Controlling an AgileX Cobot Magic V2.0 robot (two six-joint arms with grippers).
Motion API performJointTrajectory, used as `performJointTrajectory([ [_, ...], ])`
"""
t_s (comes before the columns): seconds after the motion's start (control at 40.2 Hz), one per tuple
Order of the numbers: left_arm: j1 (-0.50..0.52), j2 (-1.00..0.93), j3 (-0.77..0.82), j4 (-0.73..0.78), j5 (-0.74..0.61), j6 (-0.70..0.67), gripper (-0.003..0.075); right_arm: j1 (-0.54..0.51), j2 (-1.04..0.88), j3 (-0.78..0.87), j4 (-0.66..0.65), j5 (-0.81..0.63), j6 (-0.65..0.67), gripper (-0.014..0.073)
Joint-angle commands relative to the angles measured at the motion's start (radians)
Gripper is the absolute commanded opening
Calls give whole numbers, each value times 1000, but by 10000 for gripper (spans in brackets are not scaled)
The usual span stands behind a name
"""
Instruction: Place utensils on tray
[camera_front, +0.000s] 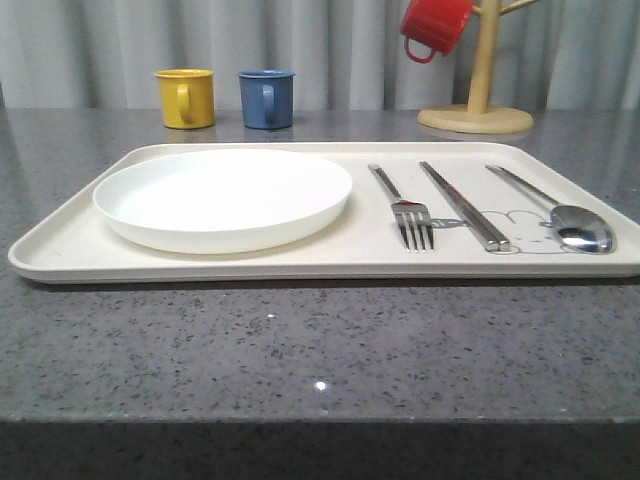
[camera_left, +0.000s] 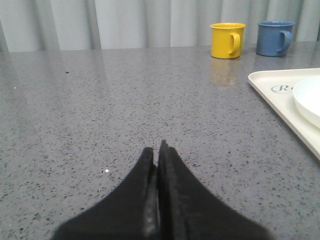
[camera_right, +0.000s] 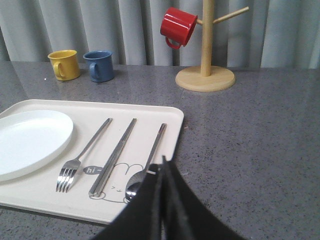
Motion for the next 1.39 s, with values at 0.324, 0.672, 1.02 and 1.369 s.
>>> performJointTrajectory([
  [0.324, 4, -23, -2, -4, -94, -10, -18, 0, 12, -25, -18, -84, -7, -69],
  [0.672, 4, -23, -2, -4, -94, -10, -18, 0, 12, -25, -18, -84, -7, -69],
  [1.02, 4, -23, -2, -4, -94, -10, -18, -104, -23, 79, 6, -192, -49, -69],
  [1.369, 4, -23, -2, -4, -94, -10, -18, -288, -148, 349, 211, -273, -234, -69],
])
